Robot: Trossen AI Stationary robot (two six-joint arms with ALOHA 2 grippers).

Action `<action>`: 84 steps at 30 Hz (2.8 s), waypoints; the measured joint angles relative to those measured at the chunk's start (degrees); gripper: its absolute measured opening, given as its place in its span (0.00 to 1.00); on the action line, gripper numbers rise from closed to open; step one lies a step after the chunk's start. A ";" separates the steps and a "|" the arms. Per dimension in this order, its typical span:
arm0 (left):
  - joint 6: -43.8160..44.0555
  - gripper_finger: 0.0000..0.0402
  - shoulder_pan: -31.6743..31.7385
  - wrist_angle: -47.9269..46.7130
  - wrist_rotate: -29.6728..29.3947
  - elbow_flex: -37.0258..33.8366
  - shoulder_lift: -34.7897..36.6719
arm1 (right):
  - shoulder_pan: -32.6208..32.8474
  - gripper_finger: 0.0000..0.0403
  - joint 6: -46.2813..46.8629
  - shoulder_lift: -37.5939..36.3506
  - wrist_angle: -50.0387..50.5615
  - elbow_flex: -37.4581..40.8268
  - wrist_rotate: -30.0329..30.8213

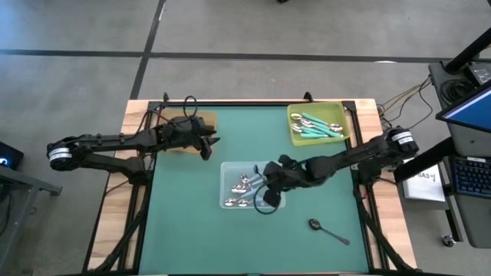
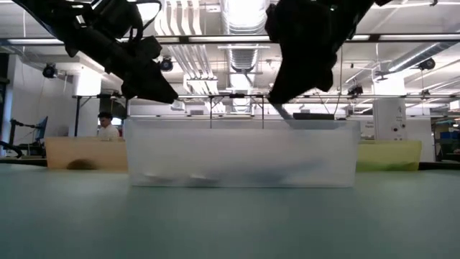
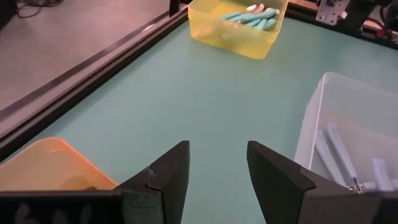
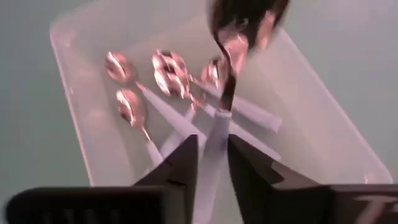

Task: Sort silverware by color (type)
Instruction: Put the blue spoon into the white bin, then put the black spoon into the orange bin

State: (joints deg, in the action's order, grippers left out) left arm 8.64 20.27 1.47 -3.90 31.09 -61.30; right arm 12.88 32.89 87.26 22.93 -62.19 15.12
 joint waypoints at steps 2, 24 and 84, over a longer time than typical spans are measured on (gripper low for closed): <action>0.00 0.36 0.00 -0.22 0.00 0.00 0.00 | 0.00 0.24 1.41 -0.16 1.63 0.00 -0.61; -0.46 0.36 0.00 -0.25 0.00 0.00 0.00 | 29.40 0.32 58.88 -0.16 23.51 3.07 -16.33; -6.11 0.36 -9.05 40.89 4.48 -0.16 -16.40 | -9.55 0.02 -26.57 -14.24 -29.39 5.11 14.48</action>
State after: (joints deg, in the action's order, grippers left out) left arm 2.54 11.22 42.37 0.58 30.93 -77.70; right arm 3.33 6.32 73.03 -6.46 -57.08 29.60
